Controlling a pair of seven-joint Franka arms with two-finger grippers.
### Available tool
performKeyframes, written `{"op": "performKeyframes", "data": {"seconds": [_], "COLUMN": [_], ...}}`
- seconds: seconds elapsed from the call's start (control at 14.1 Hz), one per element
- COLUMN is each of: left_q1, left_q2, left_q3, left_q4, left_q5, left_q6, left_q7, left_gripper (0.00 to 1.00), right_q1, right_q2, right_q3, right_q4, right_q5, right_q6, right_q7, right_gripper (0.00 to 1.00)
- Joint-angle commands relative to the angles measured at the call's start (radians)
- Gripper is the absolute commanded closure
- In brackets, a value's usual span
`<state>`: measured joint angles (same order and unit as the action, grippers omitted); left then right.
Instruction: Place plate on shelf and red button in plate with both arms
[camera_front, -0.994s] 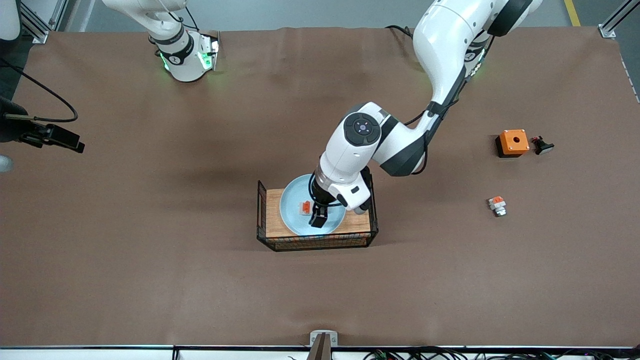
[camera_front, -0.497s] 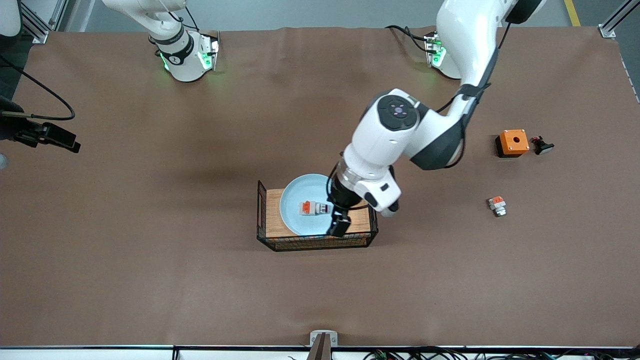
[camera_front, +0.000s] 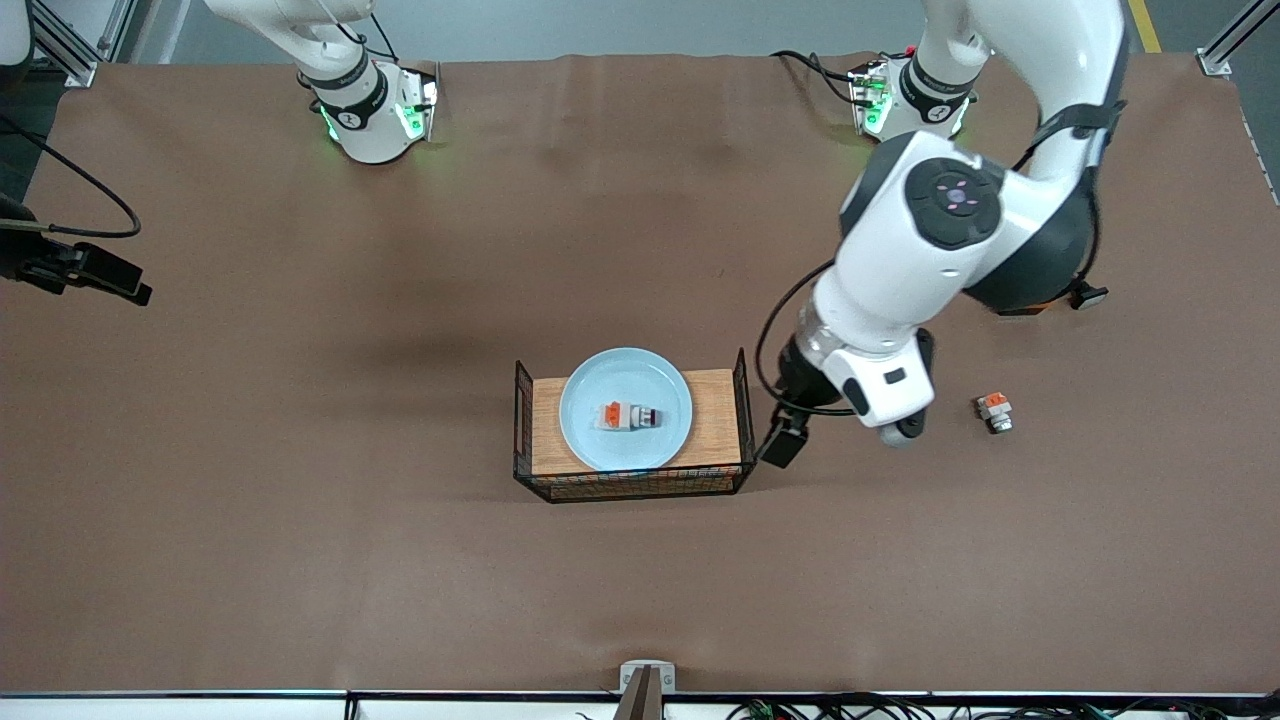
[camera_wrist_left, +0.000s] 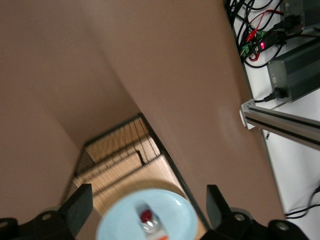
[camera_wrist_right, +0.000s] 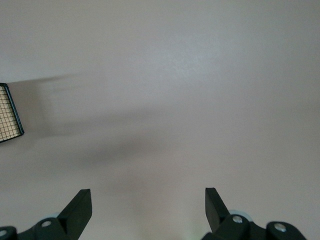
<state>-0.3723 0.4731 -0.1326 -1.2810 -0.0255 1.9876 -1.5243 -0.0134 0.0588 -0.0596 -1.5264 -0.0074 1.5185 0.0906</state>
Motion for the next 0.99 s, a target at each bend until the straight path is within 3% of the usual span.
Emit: {"op": "performKeyframes", "data": {"seconds": [0.0,0.35,0.92], "left_q1": [0.058,0.105,0.236], "left_q2": [-0.079,-0.106,-0.194], "left_q3": [-0.009,-0.01,-0.01], "left_q4": [-0.092,-0.097,-0.097], "left_q5": [0.004,0.001,0.001], "left_q6": [-0.039,-0.122,-0.331], "left_q7": [0.294,0.42,0.922], "left_gripper": [0.0,0.0,0.0], "right_q1": [-0.022,-0.022,-0.02], "right_q2": [-0.033,-0.066,-0.122], "right_q3": [0.021,0.017,0.02], "right_q4": [0.006,-0.003,-0.053], "right_q5": [0.004,0.004,0.006], "right_q6": [-0.061,-0.087,-0.064], "right_q7": [0.003,0.001,0.0], "right_gripper": [0.0,0.0,0.0]}}
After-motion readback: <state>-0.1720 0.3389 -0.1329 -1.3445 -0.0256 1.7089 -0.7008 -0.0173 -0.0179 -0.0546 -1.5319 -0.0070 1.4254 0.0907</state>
